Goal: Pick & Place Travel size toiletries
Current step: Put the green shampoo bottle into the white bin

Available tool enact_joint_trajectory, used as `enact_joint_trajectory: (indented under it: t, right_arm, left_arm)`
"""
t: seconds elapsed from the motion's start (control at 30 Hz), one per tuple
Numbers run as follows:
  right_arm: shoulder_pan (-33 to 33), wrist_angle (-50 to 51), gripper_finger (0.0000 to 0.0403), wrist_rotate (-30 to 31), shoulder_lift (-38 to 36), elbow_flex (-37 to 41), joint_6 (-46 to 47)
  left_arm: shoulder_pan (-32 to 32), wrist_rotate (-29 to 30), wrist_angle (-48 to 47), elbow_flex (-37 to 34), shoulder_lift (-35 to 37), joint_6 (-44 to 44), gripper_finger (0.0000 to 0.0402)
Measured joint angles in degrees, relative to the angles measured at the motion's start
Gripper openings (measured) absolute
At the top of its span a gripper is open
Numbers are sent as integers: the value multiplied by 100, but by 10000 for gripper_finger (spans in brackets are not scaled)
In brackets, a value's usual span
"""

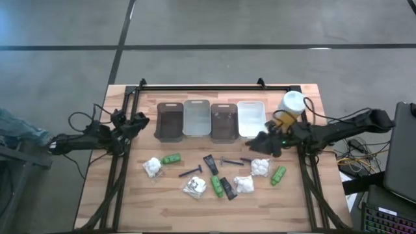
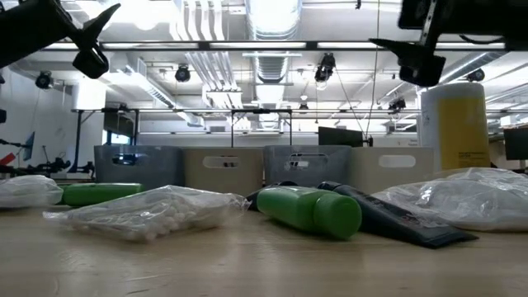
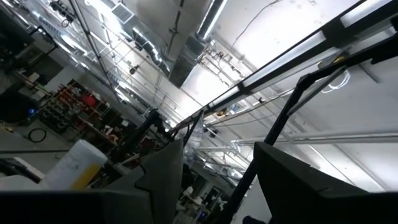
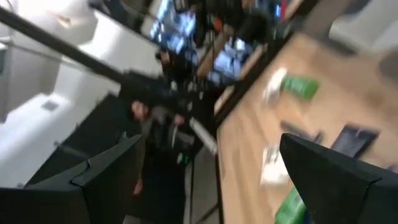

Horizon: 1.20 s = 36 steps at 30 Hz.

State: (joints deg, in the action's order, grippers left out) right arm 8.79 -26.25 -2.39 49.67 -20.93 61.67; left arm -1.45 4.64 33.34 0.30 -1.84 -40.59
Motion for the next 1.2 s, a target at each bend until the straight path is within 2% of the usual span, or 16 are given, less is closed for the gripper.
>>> enact_joint_trajectory:
  t: [0.2, 0.33, 0.6, 0.7, 0.9, 1.07, 1.2]
  right_arm:
    - [32, -18, 368, -71, 1025, -871, 309]
    - [31, 45, 368, -147, 1626, -1480, 45]
    - [-39, 1442, 368, -1068, 2596, -2714, 76]
    - [-34, 2900, 368, -1314, 2867, -3291, -171]
    - [-32, 6146, 368, -1052, 3321, -4442, -1156]
    - [-52, 7752, 368, -653, 3482, -4899, -1504]
    - [-74, 8696, 368, -643, 3453, -4751, -1364]
  left_arm:
    - [0, -81, 2, 0, -3, -254, 202]
    - [0, -111, -14, 0, -18, -609, 202]
    - [0, -114, -36, 0, -20, -805, 202]
    - [0, -113, -43, 0, -21, -806, 202]
    - [0, 124, -43, 0, -21, -799, 202]
    - [-4, 147, -96, 0, -21, -960, 202]
    - [-4, 146, -380, 2, -21, -1076, 202]
